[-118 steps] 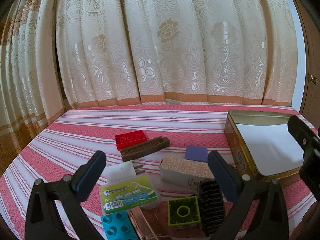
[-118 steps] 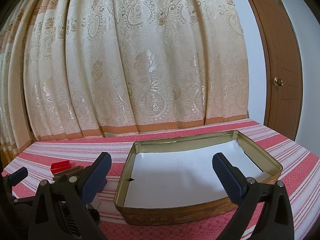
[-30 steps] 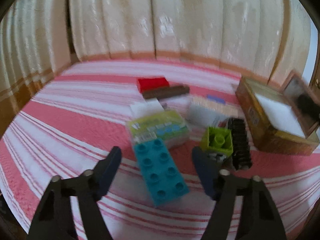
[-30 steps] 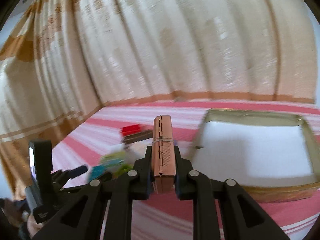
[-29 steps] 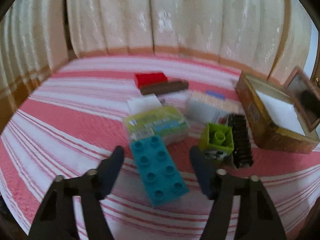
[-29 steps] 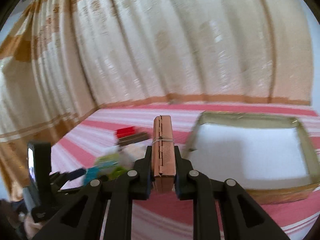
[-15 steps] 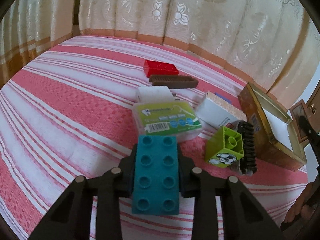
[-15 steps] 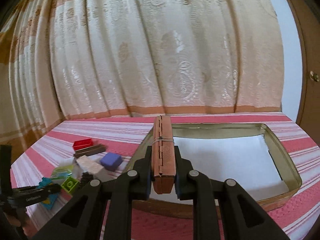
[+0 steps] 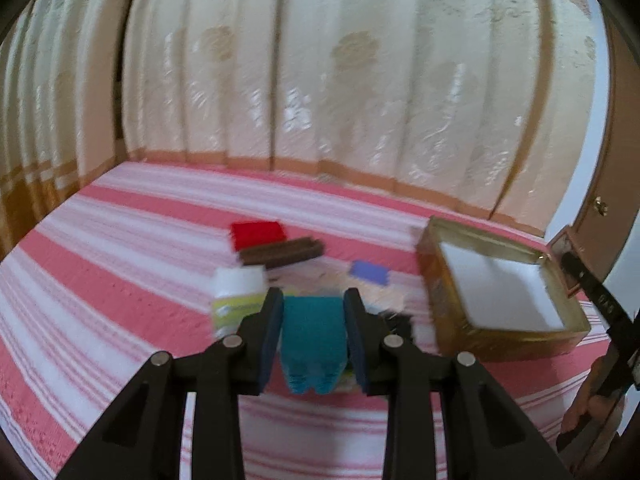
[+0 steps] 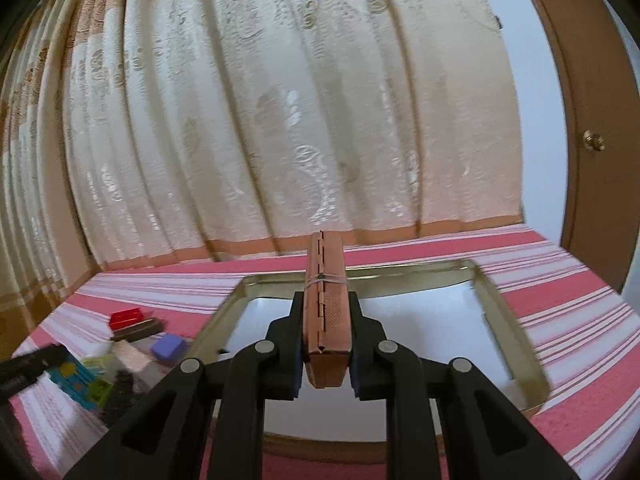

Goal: Organize rigid objects
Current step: 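Carry the copper block toward the tin with the right tool while the left tool grasps the teal brick, then place the teal brick and copper block into the tin, opening both tools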

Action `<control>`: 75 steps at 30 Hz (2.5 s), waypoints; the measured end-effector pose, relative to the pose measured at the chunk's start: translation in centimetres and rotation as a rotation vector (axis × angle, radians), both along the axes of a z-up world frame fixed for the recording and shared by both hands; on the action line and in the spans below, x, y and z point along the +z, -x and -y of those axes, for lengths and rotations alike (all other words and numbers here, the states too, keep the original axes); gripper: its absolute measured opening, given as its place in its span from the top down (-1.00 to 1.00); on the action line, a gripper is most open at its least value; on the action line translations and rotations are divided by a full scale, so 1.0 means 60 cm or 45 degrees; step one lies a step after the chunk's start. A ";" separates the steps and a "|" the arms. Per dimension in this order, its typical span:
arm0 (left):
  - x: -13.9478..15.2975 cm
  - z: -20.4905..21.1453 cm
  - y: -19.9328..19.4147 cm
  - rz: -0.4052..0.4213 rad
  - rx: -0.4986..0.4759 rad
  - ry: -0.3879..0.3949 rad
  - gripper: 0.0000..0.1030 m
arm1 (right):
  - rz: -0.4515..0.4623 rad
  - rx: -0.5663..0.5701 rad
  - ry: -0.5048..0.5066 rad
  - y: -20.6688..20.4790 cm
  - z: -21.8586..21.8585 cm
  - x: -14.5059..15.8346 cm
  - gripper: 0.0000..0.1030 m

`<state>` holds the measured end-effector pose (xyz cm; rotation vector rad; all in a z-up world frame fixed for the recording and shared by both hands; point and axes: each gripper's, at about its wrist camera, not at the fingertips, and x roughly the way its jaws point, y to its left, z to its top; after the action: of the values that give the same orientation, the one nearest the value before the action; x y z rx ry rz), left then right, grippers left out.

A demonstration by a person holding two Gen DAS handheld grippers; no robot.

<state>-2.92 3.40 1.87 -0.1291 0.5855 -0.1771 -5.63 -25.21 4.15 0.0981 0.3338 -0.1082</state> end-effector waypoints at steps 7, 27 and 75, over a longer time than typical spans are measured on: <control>0.047 0.039 -0.003 0.120 -0.083 -0.027 0.70 | -0.022 -0.094 -0.015 0.000 0.058 -0.002 0.63; -0.070 -0.079 0.026 -0.248 0.042 -0.183 -0.55 | -0.015 -0.061 0.047 0.005 0.032 -0.004 0.63; -0.024 0.382 -0.110 -0.079 -0.372 -0.157 0.20 | -0.279 -0.130 -0.008 -0.046 0.151 -0.046 0.62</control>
<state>3.70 -19.54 0.40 0.0719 0.6746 -0.4203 -2.88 -34.26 1.40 0.1100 0.5482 -0.2198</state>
